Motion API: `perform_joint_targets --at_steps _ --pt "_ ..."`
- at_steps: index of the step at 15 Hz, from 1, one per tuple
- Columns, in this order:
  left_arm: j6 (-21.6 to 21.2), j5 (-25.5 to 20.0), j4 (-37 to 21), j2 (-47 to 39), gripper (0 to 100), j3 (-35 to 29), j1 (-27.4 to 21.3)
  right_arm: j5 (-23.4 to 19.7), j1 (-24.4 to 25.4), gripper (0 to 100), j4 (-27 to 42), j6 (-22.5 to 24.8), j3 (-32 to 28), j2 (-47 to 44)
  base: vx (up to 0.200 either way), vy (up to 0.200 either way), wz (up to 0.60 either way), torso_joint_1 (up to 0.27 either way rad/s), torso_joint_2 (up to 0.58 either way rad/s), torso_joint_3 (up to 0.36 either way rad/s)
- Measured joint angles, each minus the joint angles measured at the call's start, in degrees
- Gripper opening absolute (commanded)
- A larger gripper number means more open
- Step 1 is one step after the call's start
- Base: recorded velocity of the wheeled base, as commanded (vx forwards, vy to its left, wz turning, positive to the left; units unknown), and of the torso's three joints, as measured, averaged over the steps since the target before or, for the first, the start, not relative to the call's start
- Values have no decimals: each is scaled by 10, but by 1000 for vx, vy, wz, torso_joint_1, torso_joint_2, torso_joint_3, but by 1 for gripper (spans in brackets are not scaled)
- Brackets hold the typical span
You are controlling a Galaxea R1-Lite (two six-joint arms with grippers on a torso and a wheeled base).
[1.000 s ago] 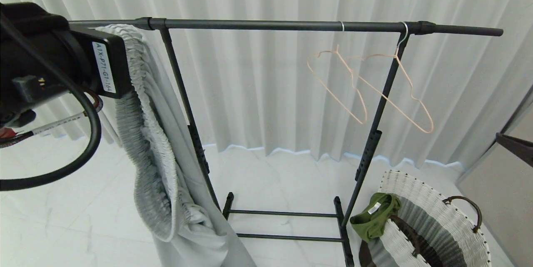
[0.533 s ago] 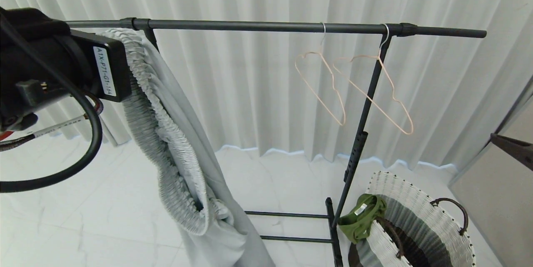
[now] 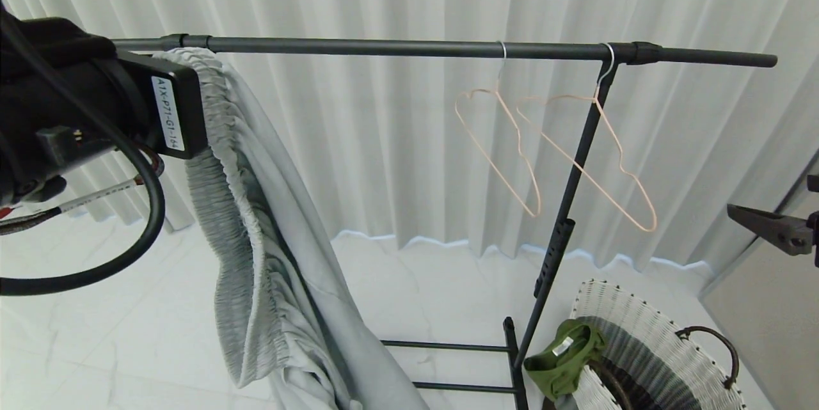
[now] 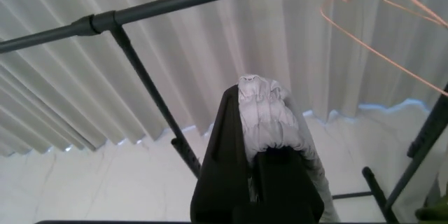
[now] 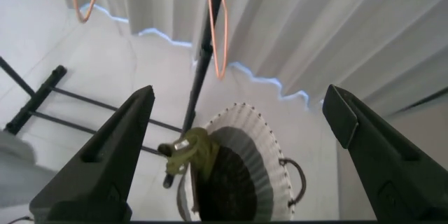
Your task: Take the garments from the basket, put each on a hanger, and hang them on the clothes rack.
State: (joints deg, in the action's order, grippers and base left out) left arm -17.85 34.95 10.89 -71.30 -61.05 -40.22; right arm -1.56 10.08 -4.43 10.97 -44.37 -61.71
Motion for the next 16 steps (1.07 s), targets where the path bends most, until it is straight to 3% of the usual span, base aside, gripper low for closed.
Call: perform_joint_targets --at_steps 5,7,16 --pt "1 -7 0 -11 0 -1 5 0 0 100 0 -32 -7 -35 200 0 0 0 1 0" --pt "-1 -13 0 -17 0 -2 12 -19 0 100 1 -46 -14 -53 200 0 0 2 0 2" --pt "-1 -14 0 -23 0 3 14 -40 0 100 5 -50 -82 -192 0 0 0 0 0 0"
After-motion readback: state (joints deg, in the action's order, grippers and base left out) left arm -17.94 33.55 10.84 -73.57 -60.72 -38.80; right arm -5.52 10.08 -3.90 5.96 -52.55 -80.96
